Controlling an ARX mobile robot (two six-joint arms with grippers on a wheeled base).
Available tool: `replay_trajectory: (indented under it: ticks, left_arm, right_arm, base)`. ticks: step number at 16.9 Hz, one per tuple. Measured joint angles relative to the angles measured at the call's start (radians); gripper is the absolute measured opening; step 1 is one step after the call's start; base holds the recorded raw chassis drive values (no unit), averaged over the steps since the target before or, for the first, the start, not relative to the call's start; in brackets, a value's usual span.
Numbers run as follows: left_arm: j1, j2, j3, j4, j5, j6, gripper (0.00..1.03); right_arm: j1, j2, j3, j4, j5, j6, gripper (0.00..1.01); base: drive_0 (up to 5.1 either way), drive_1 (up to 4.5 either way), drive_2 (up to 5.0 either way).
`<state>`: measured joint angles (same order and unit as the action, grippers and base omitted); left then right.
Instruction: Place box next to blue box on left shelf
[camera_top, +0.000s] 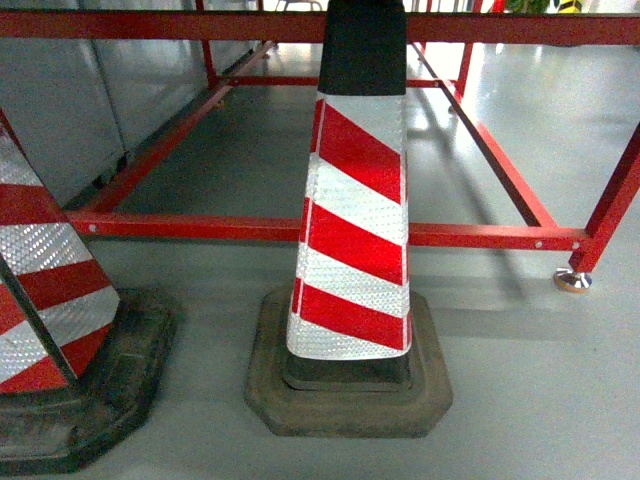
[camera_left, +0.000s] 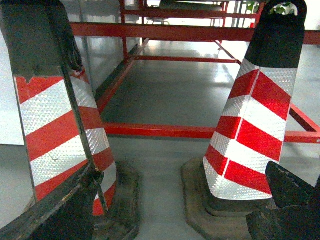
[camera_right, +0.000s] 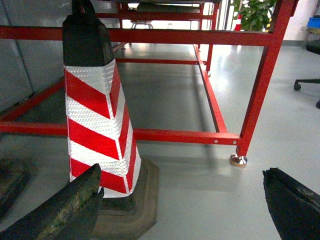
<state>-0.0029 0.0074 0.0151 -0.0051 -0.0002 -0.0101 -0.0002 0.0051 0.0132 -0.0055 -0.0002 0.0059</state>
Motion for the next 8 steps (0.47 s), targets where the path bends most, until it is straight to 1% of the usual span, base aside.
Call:
replay_trajectory:
  ticks: [8]
  left_arm:
    - [0.0, 0.0, 0.0, 0.0, 0.0, 0.0, 0.98]
  right_arm:
    - [0.0, 0.0, 0.0, 0.0, 0.0, 0.0, 0.98]
  base:
    - [0.0, 0.0, 0.0]
